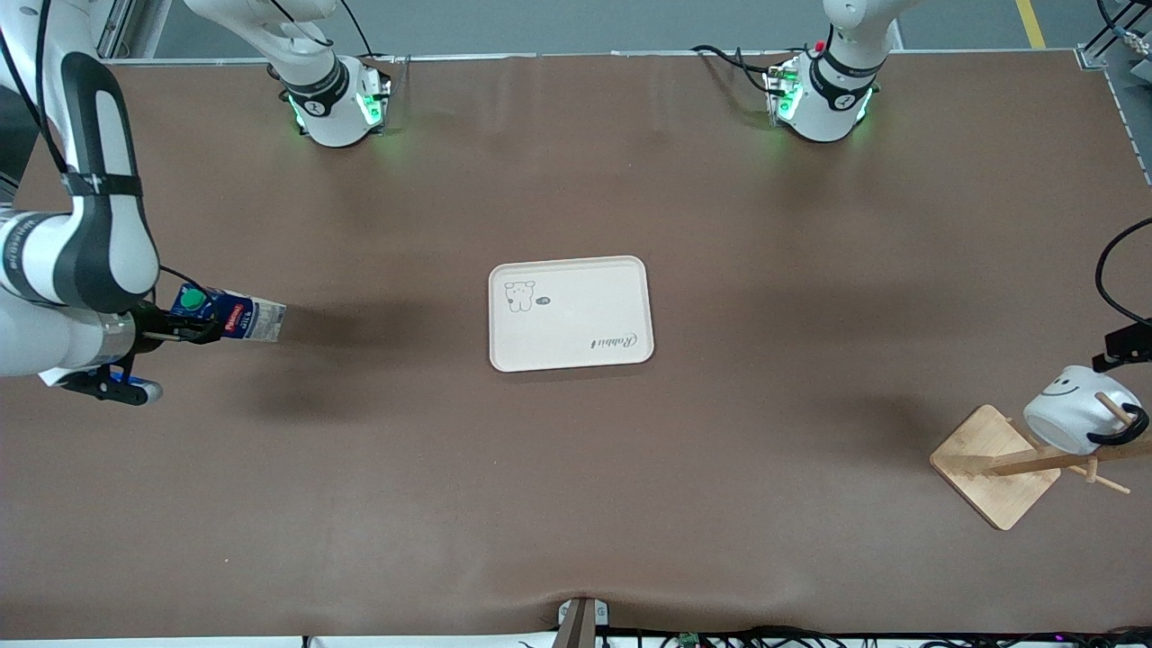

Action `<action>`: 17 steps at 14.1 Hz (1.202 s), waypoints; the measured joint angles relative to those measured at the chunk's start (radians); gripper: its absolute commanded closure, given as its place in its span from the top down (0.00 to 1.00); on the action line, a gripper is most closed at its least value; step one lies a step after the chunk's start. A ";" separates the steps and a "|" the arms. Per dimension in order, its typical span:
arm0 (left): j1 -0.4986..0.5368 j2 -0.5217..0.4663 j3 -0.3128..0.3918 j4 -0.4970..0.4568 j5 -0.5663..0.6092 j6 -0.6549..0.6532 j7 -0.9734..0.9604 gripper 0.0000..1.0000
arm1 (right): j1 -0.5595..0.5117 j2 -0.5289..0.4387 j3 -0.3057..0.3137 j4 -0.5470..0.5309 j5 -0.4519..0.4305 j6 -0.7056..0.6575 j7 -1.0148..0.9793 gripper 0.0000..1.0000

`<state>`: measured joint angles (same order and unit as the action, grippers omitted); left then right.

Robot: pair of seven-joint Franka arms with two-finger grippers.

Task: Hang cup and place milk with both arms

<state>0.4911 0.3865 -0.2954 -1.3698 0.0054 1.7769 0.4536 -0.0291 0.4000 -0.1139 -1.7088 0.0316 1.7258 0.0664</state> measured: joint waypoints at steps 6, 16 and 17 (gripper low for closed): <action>-0.034 -0.141 -0.093 0.009 0.013 -0.198 -0.267 1.00 | -0.033 -0.004 0.002 -0.059 0.000 0.031 -0.061 0.10; -0.053 -0.189 -0.187 0.007 0.069 -0.275 -0.480 1.00 | -0.033 -0.004 0.013 -0.065 0.000 0.039 -0.062 1.00; -0.054 -0.189 -0.188 0.009 0.069 -0.274 -0.480 1.00 | -0.033 -0.002 0.014 -0.065 0.000 0.043 -0.062 1.00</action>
<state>0.4374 0.1978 -0.4833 -1.3604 0.0740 1.5025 -0.0264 -0.0620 0.3978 -0.0998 -1.7741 0.0311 1.7684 0.0043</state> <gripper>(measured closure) 0.000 0.242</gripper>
